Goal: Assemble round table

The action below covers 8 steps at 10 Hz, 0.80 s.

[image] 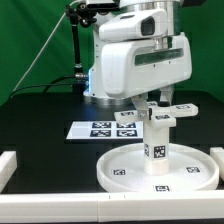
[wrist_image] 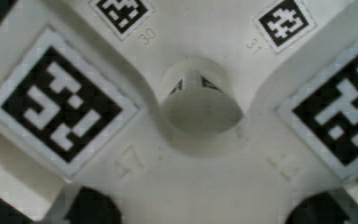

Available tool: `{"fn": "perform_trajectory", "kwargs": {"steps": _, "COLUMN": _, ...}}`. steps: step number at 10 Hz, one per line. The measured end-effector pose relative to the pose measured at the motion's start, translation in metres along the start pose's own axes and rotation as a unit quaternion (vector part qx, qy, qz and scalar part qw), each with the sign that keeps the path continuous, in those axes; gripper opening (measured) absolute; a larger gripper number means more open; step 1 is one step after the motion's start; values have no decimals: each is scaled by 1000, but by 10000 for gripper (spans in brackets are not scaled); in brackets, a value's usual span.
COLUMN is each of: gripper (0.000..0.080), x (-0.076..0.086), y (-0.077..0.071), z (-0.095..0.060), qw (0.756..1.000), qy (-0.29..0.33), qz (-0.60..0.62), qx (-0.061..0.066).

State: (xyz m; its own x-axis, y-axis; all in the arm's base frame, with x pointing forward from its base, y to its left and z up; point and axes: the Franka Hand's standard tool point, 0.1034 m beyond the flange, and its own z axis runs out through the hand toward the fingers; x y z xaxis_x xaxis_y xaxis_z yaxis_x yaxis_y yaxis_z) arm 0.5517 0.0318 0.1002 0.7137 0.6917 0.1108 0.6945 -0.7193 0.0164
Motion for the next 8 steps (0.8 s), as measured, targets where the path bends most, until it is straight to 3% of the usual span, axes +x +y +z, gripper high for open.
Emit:
{"fn": "perform_trajectory", "kwargs": {"steps": 3, "gripper": 442, "x": 0, "y": 3, "z": -1, "qw": 982, "qy": 12, "qz": 188, "qx": 3}}
{"fn": "perform_trajectory", "kwargs": {"steps": 8, "gripper": 443, "x": 3, "y": 5, "z": -3, "qw": 946, "qy": 20, "qz": 323, "qx": 2}}
